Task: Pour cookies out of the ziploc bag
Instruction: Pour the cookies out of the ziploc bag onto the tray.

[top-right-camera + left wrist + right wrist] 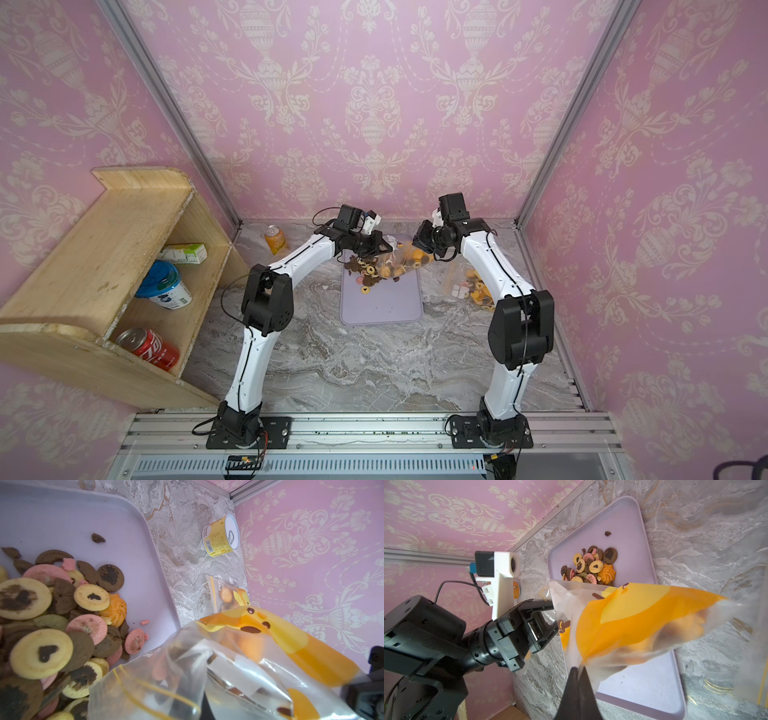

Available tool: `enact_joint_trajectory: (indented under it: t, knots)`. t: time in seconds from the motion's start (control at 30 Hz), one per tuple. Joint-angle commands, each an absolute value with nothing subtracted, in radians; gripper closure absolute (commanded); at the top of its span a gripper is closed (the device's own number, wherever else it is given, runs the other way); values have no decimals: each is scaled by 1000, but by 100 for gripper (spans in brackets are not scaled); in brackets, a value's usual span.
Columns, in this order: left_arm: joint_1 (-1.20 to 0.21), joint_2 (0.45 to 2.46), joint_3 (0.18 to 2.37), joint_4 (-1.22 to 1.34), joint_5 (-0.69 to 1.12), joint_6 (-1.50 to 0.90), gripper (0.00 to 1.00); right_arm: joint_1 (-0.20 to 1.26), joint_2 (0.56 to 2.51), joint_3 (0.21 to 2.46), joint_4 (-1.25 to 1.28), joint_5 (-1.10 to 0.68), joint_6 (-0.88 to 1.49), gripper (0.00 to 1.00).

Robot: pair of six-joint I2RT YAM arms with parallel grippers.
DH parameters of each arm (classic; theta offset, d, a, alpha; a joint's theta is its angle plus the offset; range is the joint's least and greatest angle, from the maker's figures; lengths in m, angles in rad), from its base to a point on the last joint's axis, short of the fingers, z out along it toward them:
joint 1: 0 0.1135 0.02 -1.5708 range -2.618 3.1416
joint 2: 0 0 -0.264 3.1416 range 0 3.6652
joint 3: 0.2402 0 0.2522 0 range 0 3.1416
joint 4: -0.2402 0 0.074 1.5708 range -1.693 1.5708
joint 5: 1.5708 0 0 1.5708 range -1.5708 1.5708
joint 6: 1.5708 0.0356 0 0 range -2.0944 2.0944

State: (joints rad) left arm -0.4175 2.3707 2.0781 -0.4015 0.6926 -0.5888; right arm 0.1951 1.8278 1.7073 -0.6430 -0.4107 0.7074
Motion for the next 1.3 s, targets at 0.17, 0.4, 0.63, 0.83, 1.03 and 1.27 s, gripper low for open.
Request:
enact_joint_trajectory:
  t: [0.17,0.4,0.63,0.83,1.03,1.27]
  knots:
    - [-397,2392,2079,-422,705,-574,99,235,1816,1827,-682,-387,701,100]
    - [-396,2380,2021,-382,713,-585,99,265,1870,1885,-734,-370,680,100]
    - [-391,2369,1994,-366,717,-586,99,275,1880,1936,-749,-356,689,100]
    - [-387,2359,1971,-351,724,-589,98,299,1873,1961,-768,-330,678,100]
    - [-380,2352,1935,-320,733,-603,98,318,1897,1963,-787,-300,659,100]
    - [-373,2319,1899,-278,760,-624,97,329,1892,2047,-821,-265,655,100]
